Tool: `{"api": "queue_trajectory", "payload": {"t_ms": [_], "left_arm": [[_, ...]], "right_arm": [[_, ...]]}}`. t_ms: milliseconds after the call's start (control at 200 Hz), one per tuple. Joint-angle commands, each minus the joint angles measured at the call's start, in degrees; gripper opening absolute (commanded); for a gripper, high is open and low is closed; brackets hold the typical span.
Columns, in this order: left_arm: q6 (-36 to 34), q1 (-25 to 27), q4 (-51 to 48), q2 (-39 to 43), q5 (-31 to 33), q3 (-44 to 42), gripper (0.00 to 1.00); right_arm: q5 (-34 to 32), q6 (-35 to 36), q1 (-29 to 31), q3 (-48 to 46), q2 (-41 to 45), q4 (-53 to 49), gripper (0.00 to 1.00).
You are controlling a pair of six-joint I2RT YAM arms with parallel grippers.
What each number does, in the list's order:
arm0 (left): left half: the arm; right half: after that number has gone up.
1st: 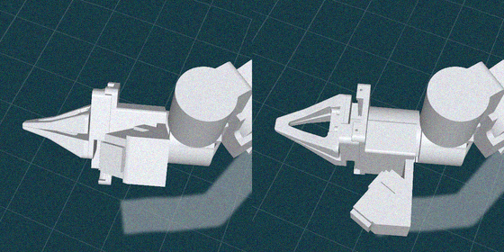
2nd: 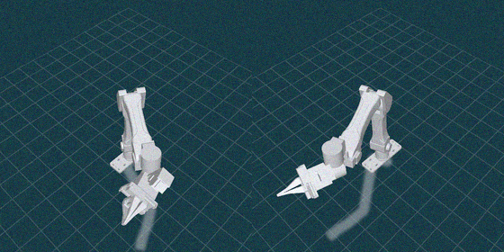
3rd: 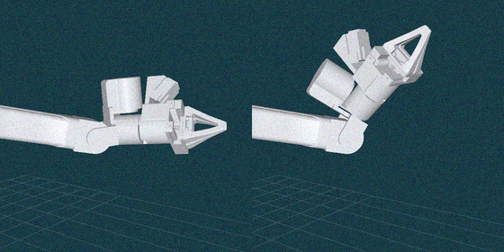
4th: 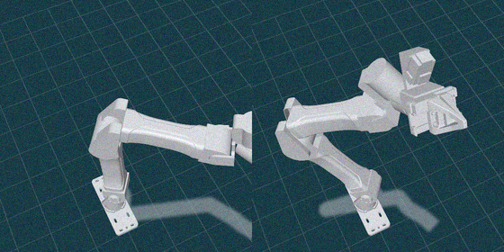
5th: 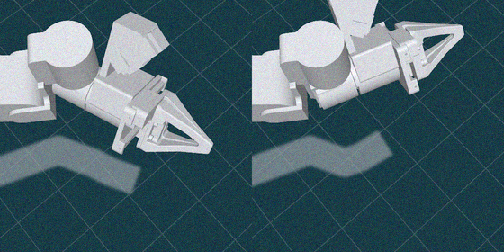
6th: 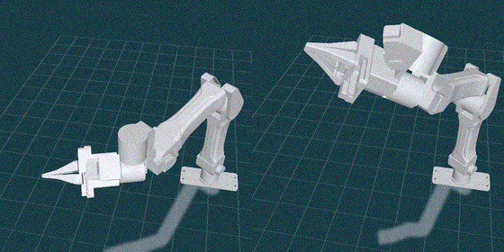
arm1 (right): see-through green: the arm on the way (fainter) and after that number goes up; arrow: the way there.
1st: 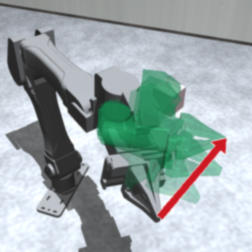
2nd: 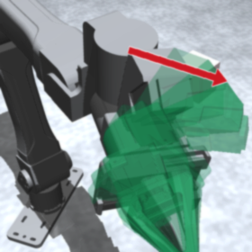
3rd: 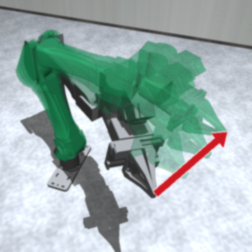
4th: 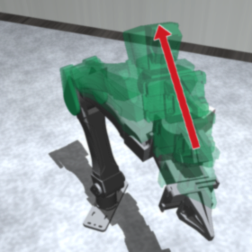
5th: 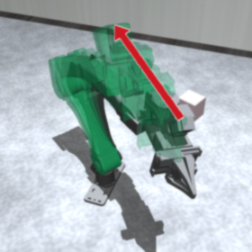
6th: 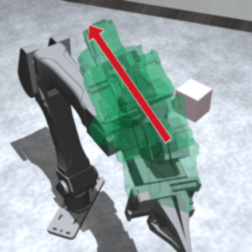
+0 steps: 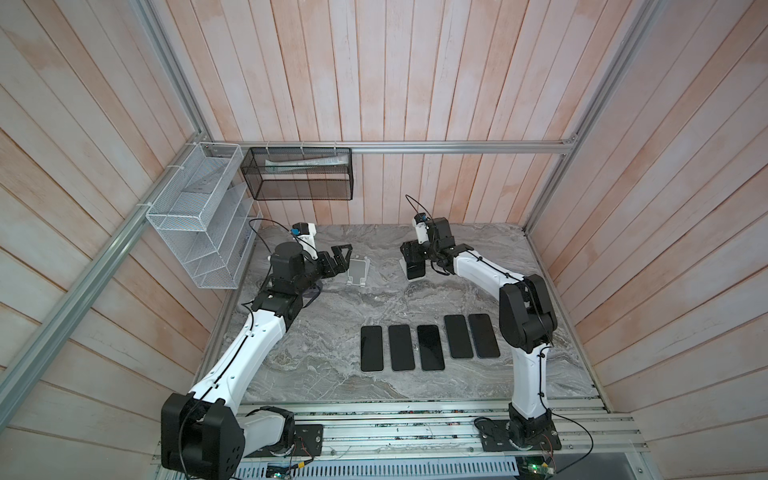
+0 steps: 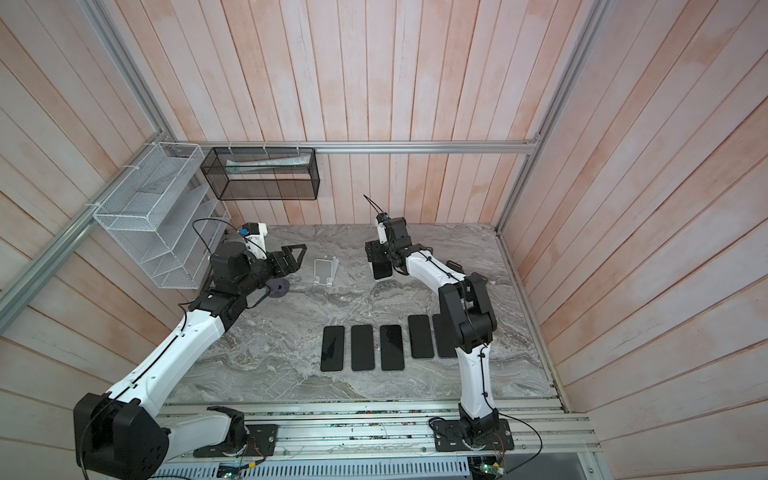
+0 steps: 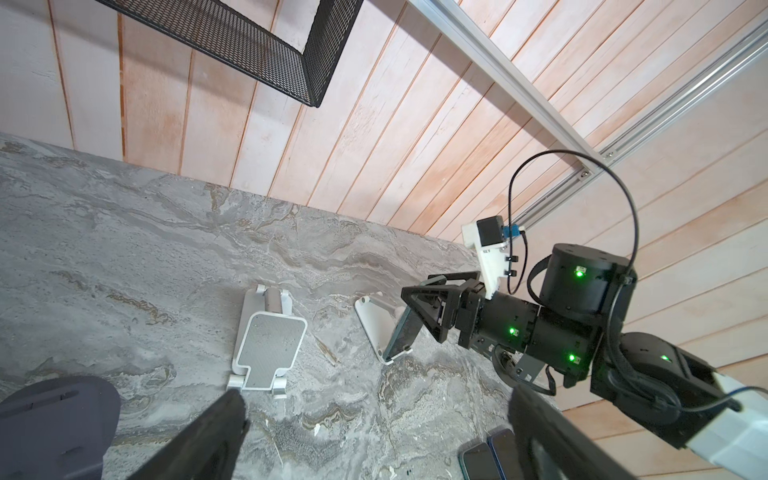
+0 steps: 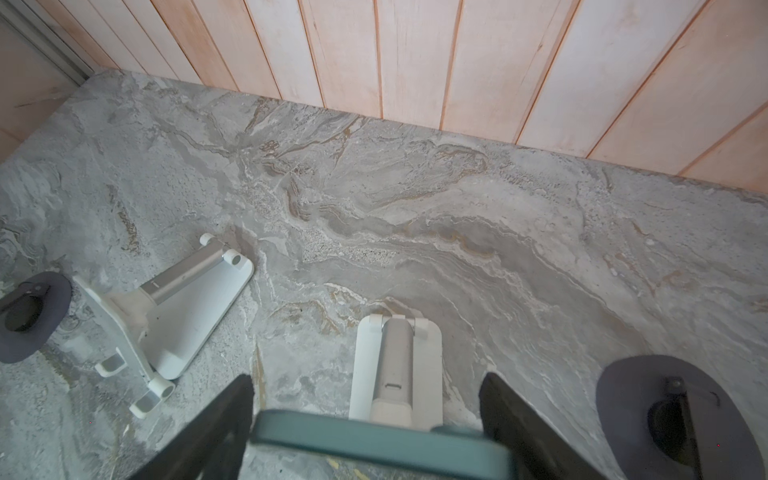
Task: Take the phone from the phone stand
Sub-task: 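Close the right gripper on the teal-edged phone and lift it off the stand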
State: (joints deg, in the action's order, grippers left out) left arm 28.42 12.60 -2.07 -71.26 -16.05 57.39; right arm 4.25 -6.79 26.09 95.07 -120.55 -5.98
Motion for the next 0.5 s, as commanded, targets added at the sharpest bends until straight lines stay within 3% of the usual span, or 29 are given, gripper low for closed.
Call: {"api": "queue_trajectory", "payload": {"t_ms": [0, 175, 495], "left_arm": [[0.74, -0.55, 1.71, -0.35, -1.34, -1.22, 1.0], [1.32, -1.05, 1.98, -0.45, -1.99, -1.23, 1.0], [1.96, -1.89, 2.07, -0.68, -2.7, -1.36, 1.0]], "right_arm": [[-1.28, 0.56, 0.68, -1.76, -0.61, 1.81, 0.81], [-1.51, 0.71, 0.85, -3.26, 0.48, 3.37, 0.7], [-6.27, 1.91, 2.67, -4.35, 4.65, 3.39, 0.67]]}}
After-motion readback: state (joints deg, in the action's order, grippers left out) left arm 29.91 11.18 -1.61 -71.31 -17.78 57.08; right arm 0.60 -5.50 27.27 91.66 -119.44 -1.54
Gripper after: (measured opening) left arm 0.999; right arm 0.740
